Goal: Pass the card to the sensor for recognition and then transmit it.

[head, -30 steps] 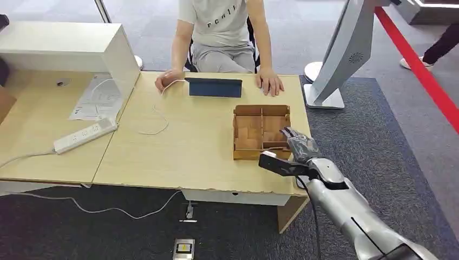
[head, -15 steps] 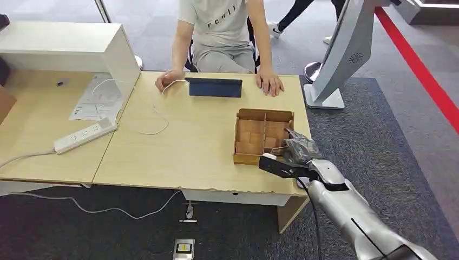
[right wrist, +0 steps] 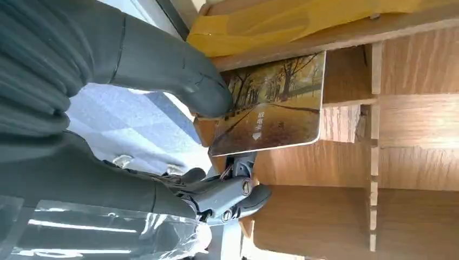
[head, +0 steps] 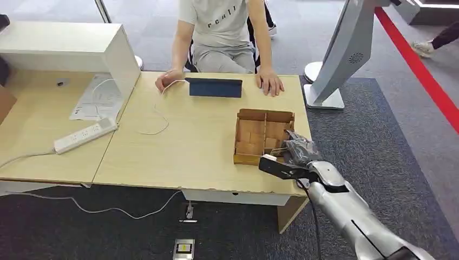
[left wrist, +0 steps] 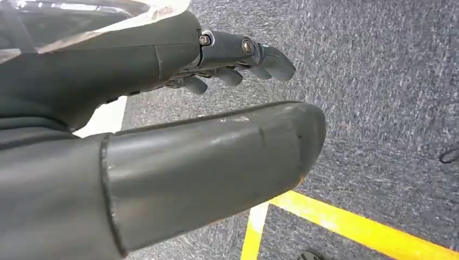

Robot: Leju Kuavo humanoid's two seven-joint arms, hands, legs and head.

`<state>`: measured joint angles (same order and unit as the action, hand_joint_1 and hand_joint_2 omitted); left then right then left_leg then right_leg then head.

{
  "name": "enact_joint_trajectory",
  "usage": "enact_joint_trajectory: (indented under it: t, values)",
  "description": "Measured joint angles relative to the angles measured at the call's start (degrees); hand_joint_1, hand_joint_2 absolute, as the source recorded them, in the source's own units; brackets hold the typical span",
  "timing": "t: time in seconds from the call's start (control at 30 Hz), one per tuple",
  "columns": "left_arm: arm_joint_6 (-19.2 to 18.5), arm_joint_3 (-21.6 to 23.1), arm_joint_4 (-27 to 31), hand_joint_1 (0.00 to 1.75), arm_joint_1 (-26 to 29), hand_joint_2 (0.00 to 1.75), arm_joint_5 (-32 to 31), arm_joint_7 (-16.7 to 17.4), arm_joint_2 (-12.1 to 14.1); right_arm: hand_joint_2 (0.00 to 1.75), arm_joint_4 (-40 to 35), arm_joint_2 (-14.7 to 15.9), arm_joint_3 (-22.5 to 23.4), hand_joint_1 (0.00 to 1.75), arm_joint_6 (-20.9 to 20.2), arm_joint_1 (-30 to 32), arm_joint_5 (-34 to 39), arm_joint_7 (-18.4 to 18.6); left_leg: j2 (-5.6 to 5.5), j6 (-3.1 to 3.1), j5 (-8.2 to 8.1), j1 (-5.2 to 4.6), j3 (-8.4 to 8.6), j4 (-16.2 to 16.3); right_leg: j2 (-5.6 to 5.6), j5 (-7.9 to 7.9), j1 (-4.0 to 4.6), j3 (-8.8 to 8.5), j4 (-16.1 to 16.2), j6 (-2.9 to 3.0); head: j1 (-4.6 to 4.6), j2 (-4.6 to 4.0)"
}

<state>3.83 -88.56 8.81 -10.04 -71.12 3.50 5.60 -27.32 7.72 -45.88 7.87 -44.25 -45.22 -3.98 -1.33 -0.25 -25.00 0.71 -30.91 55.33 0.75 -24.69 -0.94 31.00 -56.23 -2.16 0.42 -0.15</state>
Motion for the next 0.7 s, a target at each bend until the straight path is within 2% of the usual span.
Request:
enact_joint_trajectory:
  t: [0.13,0.3,0.7]
  values:
    - [-0.3,0.0,0.0,0.0,0.0,0.0,0.0,-0.3,0.0,1.75,-1.6,0.0,0.6,1.75,3.3,-0.9,0.9,-1.1,0.02,0.0,0.0,-0.01,-0.03,0.0,0.01,0.02,-0.01,0.02,0.0,0.01,-0.02,0.0]
    - [-1.1,0.0,0.0,0.0,0.1,0.0,-0.5,-0.9,0.0,1.75,-4.6,0.0,1.4,1.75,4.6,-3.7,0.7,-1.5,0.02,0.0,0.0,0.0,-0.02,0.0,0.02,0.02,0.0,0.02,0.0,0.02,0.0,0.0]
    - [-1.1,0.0,0.0,0.0,0.0,0.0,-0.5,-0.1,-0.1,1.75,-12.4,-0.6,2.4,1.75,3.0,-6.1,-1.5,-0.5,0.02,0.0,0.0,0.0,-0.01,0.0,0.02,0.02,0.0,0.02,0.0,0.02,0.0,0.0]
